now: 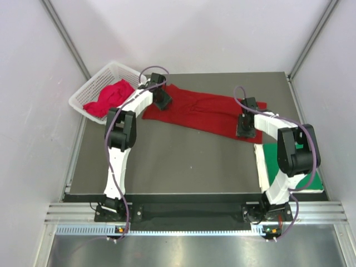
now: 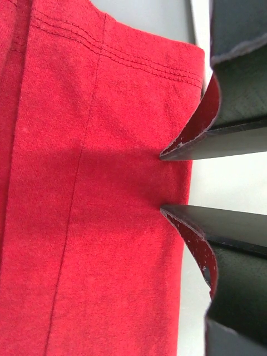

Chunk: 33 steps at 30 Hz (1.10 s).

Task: Fold and stack the t-shirts
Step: Fold the tshirt

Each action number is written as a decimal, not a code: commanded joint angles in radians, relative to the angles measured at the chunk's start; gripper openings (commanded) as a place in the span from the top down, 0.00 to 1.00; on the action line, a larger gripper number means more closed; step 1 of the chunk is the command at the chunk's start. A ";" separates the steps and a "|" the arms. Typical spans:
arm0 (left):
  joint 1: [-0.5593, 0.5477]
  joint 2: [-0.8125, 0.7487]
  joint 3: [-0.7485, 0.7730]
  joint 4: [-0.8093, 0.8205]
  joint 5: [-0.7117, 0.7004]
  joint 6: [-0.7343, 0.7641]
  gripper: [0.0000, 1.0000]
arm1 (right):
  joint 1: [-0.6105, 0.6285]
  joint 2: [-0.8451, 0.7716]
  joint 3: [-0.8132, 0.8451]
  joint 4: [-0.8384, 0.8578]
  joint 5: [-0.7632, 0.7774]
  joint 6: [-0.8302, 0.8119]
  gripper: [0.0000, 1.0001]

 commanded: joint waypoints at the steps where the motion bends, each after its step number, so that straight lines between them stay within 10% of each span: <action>1: 0.012 0.097 0.080 -0.049 0.002 0.068 0.56 | 0.043 -0.039 -0.055 -0.041 0.023 0.040 0.62; 17: 0.045 0.247 0.230 0.144 0.221 0.125 0.59 | 0.065 -0.111 0.123 -0.192 -0.025 0.141 0.61; 33: -0.013 -0.173 -0.139 0.029 0.189 0.064 0.55 | 0.065 -0.136 0.188 -0.203 -0.028 0.115 0.61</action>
